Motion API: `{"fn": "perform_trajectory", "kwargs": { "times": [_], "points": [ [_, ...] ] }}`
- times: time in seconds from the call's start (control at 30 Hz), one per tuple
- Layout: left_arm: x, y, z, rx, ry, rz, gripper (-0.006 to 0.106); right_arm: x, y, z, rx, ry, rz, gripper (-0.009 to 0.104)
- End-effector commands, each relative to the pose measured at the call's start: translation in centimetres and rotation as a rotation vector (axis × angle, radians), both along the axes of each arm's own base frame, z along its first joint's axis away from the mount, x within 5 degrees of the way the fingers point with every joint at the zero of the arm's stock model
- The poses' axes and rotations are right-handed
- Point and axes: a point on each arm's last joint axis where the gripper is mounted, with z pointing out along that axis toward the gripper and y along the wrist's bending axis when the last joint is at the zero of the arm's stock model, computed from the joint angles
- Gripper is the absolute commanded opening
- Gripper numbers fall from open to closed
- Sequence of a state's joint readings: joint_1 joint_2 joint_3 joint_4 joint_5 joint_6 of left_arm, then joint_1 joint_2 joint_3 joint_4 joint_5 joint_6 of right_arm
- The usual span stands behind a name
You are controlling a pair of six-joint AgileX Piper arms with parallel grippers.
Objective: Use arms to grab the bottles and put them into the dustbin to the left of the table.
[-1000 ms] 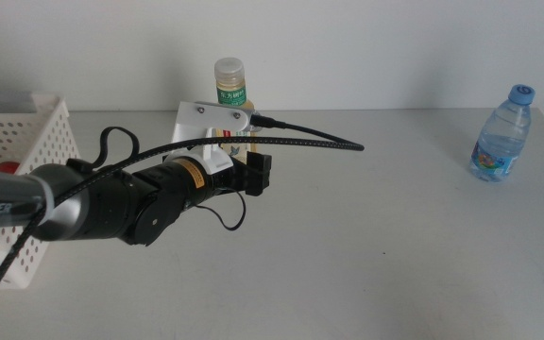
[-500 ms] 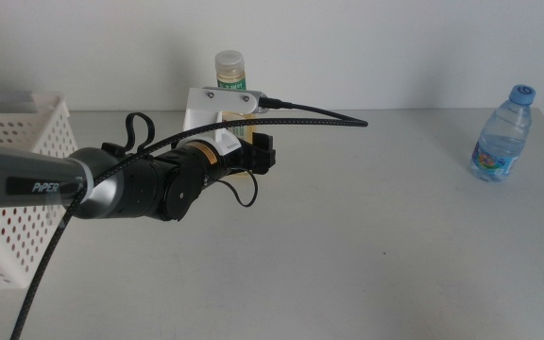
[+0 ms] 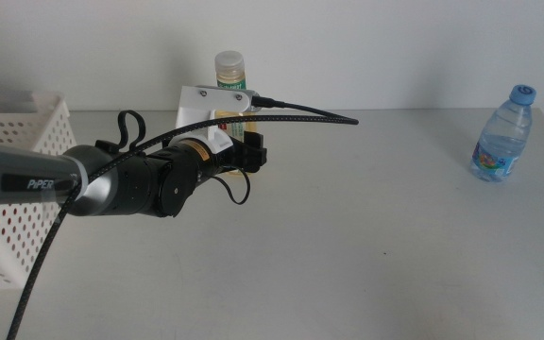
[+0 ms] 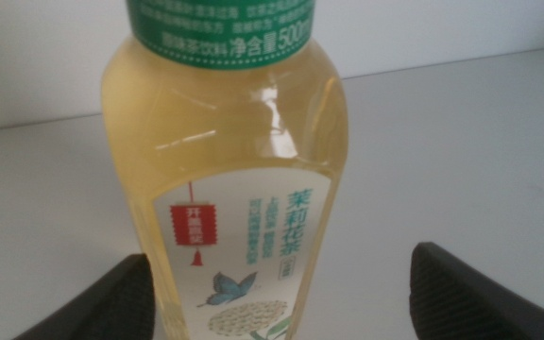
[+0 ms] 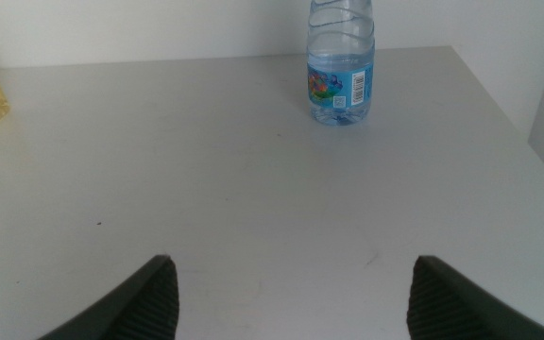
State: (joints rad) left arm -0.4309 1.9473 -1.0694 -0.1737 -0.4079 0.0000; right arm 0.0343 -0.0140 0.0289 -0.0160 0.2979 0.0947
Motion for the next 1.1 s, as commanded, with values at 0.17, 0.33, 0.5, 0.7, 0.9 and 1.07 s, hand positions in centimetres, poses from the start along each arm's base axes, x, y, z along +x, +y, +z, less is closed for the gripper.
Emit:
{"fn": "perform_trajectory", "kwargs": {
  "times": [0.17, 0.33, 0.5, 0.7, 0.9, 1.07],
  "points": [
    [0.6, 0.1, 4.0, -0.076, -0.198, 0.024, 0.091, 0.0, 0.0, 1.1, -0.019, -0.103, -0.003, 0.062],
    [1.0, 0.1, 3.4, -0.088, -0.237, 0.037, 0.091, 0.0, 0.0, 1.1, -0.019, -0.103, -0.003, 0.062],
    [1.7, 0.3, 2.5, -0.125, -0.263, 0.054, 0.091, 0.0, 0.0, 1.1, -0.019, -0.103, -0.003, 0.062],
    [2.9, -0.3, 2.2, -0.128, -0.280, 0.045, 0.091, 0.0, 0.0, 1.1, -0.019, -0.103, -0.003, 0.062],
    [4.5, -1.0, 1.6, -0.097, -0.345, 0.036, 0.091, 0.0, 0.0, 1.1, -0.019, -0.104, -0.003, 0.062],
    [5.8, -1.6, 0.9, -0.100, -0.366, 0.037, 0.090, 0.0, 0.0, 1.1, -0.019, -0.104, -0.003, 0.062]
  ]
}}
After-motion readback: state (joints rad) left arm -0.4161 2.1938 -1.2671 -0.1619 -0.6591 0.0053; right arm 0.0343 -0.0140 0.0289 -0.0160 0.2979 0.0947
